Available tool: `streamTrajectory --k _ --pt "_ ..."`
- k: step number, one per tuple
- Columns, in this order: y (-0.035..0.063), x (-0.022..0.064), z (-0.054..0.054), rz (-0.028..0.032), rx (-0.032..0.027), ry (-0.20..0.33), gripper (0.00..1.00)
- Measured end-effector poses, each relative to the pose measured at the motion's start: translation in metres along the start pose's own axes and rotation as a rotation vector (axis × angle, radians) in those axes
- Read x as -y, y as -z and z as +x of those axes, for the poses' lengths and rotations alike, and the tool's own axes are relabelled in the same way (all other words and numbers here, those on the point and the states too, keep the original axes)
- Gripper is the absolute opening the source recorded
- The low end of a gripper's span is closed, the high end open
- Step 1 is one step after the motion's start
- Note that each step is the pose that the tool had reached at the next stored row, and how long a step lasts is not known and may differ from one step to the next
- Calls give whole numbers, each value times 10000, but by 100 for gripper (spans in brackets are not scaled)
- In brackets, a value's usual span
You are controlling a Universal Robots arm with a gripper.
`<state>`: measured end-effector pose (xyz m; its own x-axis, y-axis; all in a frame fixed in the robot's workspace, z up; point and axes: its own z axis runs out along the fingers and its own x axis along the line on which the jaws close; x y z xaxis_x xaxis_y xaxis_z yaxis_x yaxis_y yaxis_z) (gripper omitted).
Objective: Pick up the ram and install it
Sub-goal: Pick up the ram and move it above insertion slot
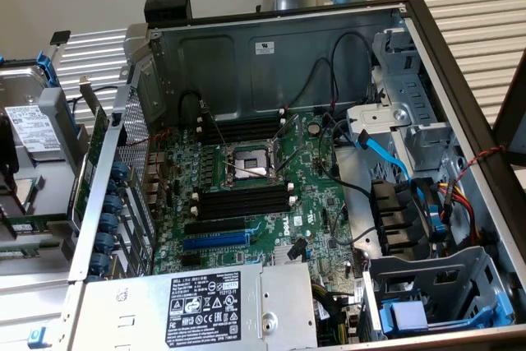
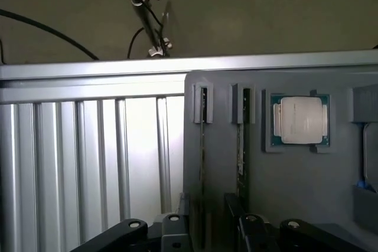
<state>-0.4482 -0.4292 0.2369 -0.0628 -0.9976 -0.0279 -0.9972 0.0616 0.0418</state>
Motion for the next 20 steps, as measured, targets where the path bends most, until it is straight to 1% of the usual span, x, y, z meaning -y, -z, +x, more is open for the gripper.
streamTrajectory --k 14,20 --pt "-255 11 12 1 0 -4 36" --pt "-332 15 14 2 0 -7 36"
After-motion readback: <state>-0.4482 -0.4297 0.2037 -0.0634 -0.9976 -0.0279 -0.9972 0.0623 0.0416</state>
